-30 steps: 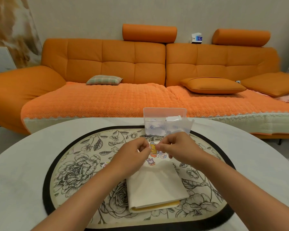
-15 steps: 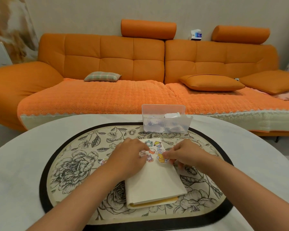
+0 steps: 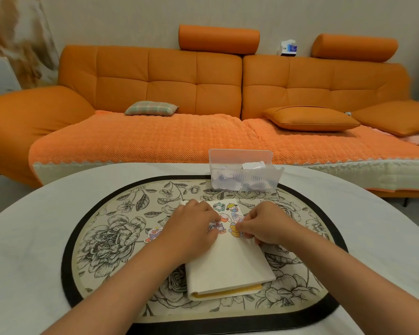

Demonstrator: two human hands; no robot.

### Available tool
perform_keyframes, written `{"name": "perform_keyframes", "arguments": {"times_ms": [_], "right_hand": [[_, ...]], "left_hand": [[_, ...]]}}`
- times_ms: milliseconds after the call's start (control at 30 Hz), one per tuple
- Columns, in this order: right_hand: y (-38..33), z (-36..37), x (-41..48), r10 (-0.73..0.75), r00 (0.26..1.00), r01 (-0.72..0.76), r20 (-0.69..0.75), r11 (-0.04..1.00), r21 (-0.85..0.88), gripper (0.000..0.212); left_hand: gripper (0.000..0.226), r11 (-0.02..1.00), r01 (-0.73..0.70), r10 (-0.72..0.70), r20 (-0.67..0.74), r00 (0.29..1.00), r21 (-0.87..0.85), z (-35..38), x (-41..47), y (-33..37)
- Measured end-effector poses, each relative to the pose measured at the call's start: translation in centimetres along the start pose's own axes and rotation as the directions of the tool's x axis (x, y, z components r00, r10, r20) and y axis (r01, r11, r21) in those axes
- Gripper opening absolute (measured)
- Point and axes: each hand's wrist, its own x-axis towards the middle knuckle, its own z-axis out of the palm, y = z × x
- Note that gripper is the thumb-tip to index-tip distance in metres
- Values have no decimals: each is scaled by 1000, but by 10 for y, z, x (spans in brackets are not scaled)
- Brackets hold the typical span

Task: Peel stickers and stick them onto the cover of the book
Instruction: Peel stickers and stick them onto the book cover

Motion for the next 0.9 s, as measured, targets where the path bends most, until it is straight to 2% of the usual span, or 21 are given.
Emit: {"name": "perform_keyframes", "arguments": {"times_ms": [133, 267, 467, 533, 633, 700, 733, 833, 900], "right_hand": [[-1, 4, 1, -14, 999, 9, -50, 995, -99, 27], [-3, 7, 3, -43, 995, 25, -89, 980, -200, 28], [-6, 11, -8, -161, 969, 86, -189, 931, -355, 20], [-4, 13, -12, -191, 957, 84, -220, 903, -421, 26], [4, 14, -16, -258, 930, 113, -263, 879, -462, 49], [9, 14, -20, -323, 906, 165, -275, 866, -473, 51], [12, 15, -22, -360, 892, 196, -274, 853, -483, 46], [22, 17, -28, -468, 852, 289, -235, 795, -533, 32], [27, 18, -32, -500, 850, 328, -165, 749, -576, 32]], "left_hand": [[35, 999, -29, 29, -25, 999, -15, 1, -1, 1], [33, 991, -125, 123, -41, 992, -37, 5, -4, 6], [37, 986, -165, 164, -11, 986, 0, 6, -3, 8], [38, 987, -159, 159, -4, 987, 10, 6, -3, 9], [37, 988, -153, 153, 4, 988, 25, 6, -4, 10], [37, 989, -139, 138, 32, 990, 47, 6, -4, 12], [40, 989, -134, 131, 51, 990, 67, 7, -5, 12], [70, 981, -138, 124, 110, 986, 138, 10, -5, 14], [71, 974, -147, 124, 131, 984, 175, 13, -5, 15]]}}
